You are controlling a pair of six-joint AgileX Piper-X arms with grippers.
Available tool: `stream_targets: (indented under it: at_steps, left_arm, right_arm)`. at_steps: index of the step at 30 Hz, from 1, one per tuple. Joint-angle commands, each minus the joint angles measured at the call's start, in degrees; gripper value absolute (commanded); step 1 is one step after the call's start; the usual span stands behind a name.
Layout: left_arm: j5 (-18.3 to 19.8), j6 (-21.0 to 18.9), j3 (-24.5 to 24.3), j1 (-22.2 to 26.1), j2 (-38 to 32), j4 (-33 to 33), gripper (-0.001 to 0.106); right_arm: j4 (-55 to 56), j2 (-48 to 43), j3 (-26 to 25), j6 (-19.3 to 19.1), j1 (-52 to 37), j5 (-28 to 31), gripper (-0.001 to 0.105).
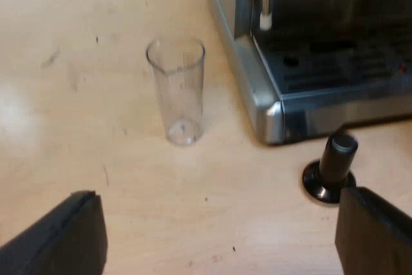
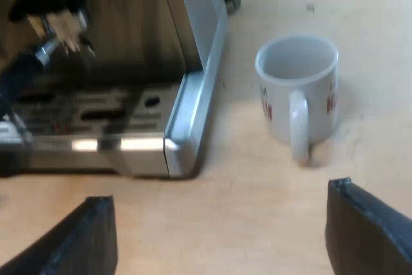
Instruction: Pour the beans into the coffee machine
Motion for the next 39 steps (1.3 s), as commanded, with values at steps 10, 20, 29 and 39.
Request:
stream_targets:
  at_steps: [10, 20, 29, 39]
  left_arm:
    - [0.42, -1.23, 0.02, -0.12, -2.03, -1.33, 0.079]
    - [6.11, -2.29, 0.02, -0.12, -2.03, -1.32, 0.079]
    - [5.86, 2.73, 0.02, -0.12, -2.03, -2.23, 0.079]
    - [0.64, 1.58, 0.6, -0.12, -2.03, -2.87, 0.079]
  right_arm:
    - [6.54, -2.77, 5.14, -2.25, -0.29, -0.5, 0.069]
    - [5.82, -2.7, 5.36, -1.52, -0.29, -0.22, 0.069]
    - [5.82, -2.7, 5.36, -1.53, -0.29, -0.09, 0.069]
    - [5.82, -2.7, 5.36, -1.53, -0.29, -0.09, 0.069]
